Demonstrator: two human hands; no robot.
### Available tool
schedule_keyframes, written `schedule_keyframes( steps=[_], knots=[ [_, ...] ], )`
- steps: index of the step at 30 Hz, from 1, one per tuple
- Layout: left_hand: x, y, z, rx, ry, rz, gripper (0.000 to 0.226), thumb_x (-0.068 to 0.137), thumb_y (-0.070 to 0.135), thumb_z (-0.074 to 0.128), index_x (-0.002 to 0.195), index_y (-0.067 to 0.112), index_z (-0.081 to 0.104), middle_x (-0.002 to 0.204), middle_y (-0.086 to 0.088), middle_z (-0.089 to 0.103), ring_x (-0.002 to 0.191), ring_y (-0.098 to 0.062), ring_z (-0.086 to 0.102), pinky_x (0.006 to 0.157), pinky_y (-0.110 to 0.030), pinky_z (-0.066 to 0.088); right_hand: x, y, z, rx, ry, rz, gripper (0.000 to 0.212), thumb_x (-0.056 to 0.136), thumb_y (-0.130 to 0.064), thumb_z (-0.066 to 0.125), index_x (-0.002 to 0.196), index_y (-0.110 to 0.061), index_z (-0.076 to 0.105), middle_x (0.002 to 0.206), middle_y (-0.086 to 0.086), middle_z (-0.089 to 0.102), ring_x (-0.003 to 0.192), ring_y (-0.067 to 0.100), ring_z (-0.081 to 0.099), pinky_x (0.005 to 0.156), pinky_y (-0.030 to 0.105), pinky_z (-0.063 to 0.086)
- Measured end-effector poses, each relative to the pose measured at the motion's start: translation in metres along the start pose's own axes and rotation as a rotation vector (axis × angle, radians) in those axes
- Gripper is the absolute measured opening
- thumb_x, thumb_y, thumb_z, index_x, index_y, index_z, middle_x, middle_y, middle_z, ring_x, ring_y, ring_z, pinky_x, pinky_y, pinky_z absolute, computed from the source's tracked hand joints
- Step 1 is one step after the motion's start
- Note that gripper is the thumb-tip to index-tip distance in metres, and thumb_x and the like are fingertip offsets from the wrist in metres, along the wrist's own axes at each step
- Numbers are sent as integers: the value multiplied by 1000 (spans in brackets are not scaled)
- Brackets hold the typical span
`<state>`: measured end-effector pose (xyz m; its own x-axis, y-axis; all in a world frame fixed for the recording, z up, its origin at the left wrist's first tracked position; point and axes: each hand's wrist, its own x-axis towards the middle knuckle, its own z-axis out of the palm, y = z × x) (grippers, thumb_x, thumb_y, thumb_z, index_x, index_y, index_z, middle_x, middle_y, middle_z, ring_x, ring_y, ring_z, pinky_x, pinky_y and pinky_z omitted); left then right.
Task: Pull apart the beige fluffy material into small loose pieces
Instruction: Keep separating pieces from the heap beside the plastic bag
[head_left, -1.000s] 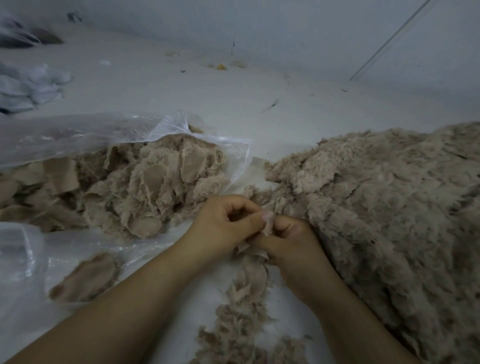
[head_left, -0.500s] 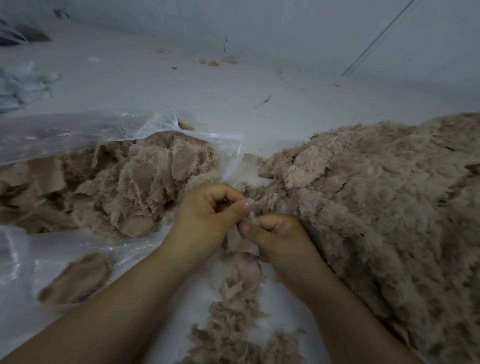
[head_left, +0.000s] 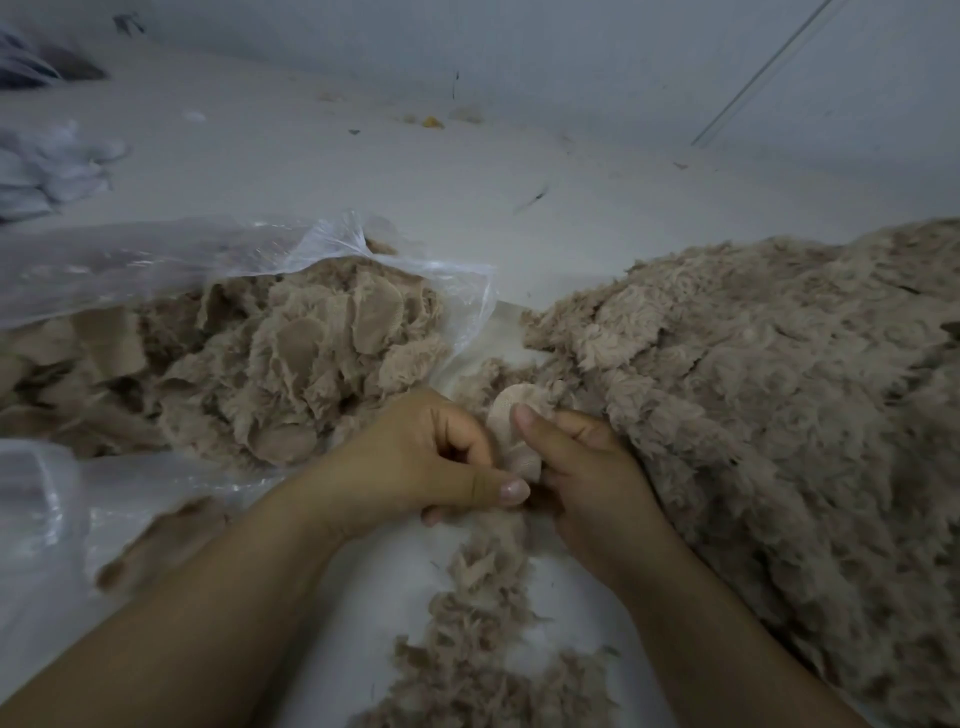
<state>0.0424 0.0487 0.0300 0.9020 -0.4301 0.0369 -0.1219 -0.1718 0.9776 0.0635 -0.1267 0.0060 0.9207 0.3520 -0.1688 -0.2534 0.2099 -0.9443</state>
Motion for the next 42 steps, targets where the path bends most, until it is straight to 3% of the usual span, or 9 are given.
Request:
schedule_keyframes(
  steps=[5,11,15,19,25,28,33,36,42],
  knots=[
    [12,-5,13,94,555,88,36,66,32,82,69,4,58,52,-3,50,47,-11,44,45,-24,39,3,0,-2,15,-50,-19,65,83,-38,64,105,22,54,100,44,59,87,37,63,75,37,56],
    [11,-11,18,370,545,294,30,80,7,77,107,20,69,70,2,66,59,-13,61,58,-26,53,4,1,-4,34,-62,-27,35,102,-30,47,89,-4,67,59,-4,63,49,2,58,44,13,42],
    [9,-12,15,922,630,512,15,85,2,68,97,6,75,80,-3,71,69,-16,65,64,-22,52,7,3,-4,21,15,-31,43,97,-37,49,59,-16,47,52,-3,31,40,6,28,40,18,26],
    [6,-8,-4,1063,936,383,16,91,5,59,98,0,73,85,-14,72,73,-32,67,62,-40,52,9,6,-4,-5,14,-31,49,103,-30,41,71,-16,75,53,-5,33,41,5,27,40,18,24],
    [7,-9,-16,1129,794,-170,40,91,9,56,130,20,59,110,-17,54,85,-40,60,58,-40,46,10,7,-3,-79,34,-26,42,103,-31,44,81,-22,78,57,-5,33,44,6,26,40,18,25],
    [6,-5,-9,1128,809,2,27,88,17,58,112,15,70,101,-15,53,66,-36,58,50,-35,47,9,6,-2,-60,59,-17,38,103,-30,45,87,-20,78,58,-5,33,45,6,27,40,17,27],
    [17,-17,11,855,588,-23,36,86,45,65,104,15,69,95,-3,64,85,-22,60,70,-36,52,8,4,0,0,16,-24,40,105,-24,41,89,-15,76,52,-9,39,41,2,34,40,14,29],
    [24,-25,13,760,603,6,15,88,26,66,81,13,67,77,-2,63,73,-20,58,66,-37,49,7,3,1,-50,26,-23,42,105,-22,42,86,-23,79,53,-8,34,43,4,27,40,17,26],
    [24,-26,19,665,637,119,10,91,6,60,83,10,65,71,6,59,63,-5,53,58,-25,42,6,2,2,-74,18,-24,39,103,-22,44,86,-25,79,56,-5,33,45,5,27,41,17,25]
  ],
)
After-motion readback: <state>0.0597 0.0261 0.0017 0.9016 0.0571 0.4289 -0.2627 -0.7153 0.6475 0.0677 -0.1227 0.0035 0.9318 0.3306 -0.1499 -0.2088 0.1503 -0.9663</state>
